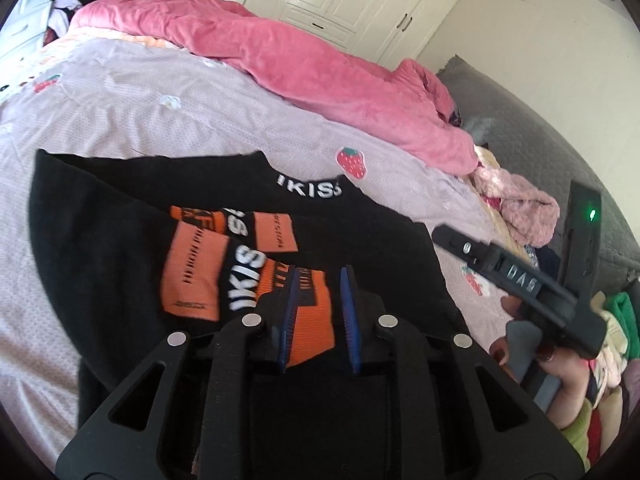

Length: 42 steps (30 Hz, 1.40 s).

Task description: Fold small clothes

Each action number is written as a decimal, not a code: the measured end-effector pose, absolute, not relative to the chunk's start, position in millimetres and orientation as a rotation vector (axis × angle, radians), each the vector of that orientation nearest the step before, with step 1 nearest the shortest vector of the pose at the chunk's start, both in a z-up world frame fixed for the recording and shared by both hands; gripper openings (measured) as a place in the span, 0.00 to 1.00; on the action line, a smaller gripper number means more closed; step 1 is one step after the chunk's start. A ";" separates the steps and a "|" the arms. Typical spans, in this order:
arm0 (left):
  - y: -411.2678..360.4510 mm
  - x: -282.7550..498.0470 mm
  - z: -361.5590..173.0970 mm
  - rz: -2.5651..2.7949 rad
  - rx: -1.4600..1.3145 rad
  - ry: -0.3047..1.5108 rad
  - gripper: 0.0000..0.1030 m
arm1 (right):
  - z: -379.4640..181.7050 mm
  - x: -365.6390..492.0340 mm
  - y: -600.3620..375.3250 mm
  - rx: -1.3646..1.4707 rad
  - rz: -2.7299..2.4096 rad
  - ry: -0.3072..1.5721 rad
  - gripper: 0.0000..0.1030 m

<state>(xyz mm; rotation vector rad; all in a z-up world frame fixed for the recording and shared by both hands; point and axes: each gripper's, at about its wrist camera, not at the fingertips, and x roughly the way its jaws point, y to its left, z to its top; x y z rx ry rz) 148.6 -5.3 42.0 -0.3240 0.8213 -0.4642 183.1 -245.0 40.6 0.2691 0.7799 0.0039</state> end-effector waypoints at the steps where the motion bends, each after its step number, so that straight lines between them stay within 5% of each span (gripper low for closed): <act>1: -0.3 148.7 44.0 -0.451 -0.326 0.813 0.13 | 39.2 182.8 -241.3 0.268 0.023 0.788 0.96; 19: 97.0 158.7 59.2 -0.176 -0.340 0.734 0.53 | 2.1 186.4 -158.9 0.203 0.296 0.904 0.95; 28: 127.2 161.9 50.2 -0.103 -0.376 0.750 0.59 | -19.4 198.0 -147.4 0.208 0.307 0.943 0.90; 32: 134.3 163.1 45.1 -0.086 -0.382 0.765 0.59 | -24.3 201.1 -139.4 0.208 0.323 0.955 0.69; 38: 139.5 162.4 43.2 -0.076 -0.390 0.767 0.61 | -15.5 191.9 -121.8 0.149 0.405 0.912 0.14; 42: 138.8 161.2 44.0 -0.077 -0.393 0.764 0.61 | 1.7 182.7 -119.1 0.149 0.450 0.844 0.07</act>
